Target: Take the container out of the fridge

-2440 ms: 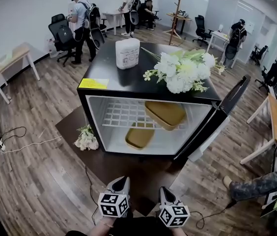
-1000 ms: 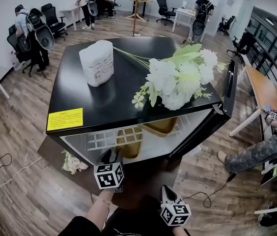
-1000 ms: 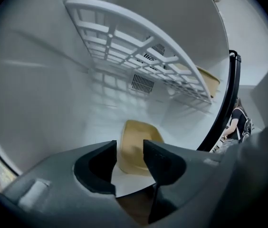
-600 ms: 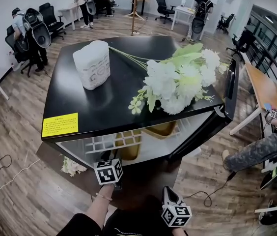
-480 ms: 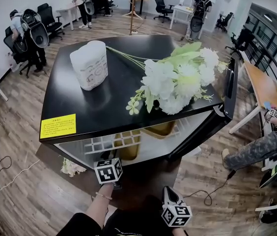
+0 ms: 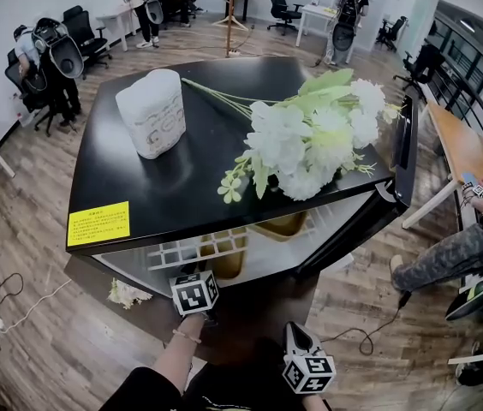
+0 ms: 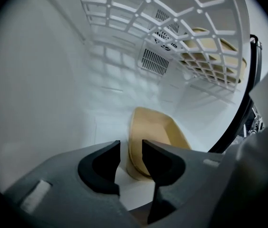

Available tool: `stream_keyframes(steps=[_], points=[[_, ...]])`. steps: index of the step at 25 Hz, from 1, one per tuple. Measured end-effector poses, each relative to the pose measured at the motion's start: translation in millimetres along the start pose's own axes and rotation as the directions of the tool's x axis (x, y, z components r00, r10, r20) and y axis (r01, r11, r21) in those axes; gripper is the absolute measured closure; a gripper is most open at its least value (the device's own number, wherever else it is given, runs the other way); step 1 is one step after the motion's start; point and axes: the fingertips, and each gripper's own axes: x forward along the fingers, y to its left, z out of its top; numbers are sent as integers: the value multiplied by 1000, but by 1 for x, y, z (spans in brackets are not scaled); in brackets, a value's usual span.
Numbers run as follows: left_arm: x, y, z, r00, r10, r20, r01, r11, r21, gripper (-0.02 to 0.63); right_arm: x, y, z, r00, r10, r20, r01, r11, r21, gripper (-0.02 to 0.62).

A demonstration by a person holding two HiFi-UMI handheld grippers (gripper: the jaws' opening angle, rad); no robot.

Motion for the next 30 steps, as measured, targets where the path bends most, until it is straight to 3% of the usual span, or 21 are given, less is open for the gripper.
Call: stream_keyframes(steps=[7,20,24,30], points=[[3,-2,-1,999,33,-9,-33,999,-9,535,0,0,0,1000,-1,1,1,1000,3,588],[-5,4,-1,997,76,0,-76,997,-18,574,-5,3,3,1000,12,18,-11,1000,-17,588],[-10,3,-5,998,64,10,-64,998,-15,575,-7,4,3,1000,15,26,-14,1000,-21,588],[-27,-12,-10,999,-10,46,11,1000,-23,575,-13,5,0,1000,20,21,-19,999,-27,588]])
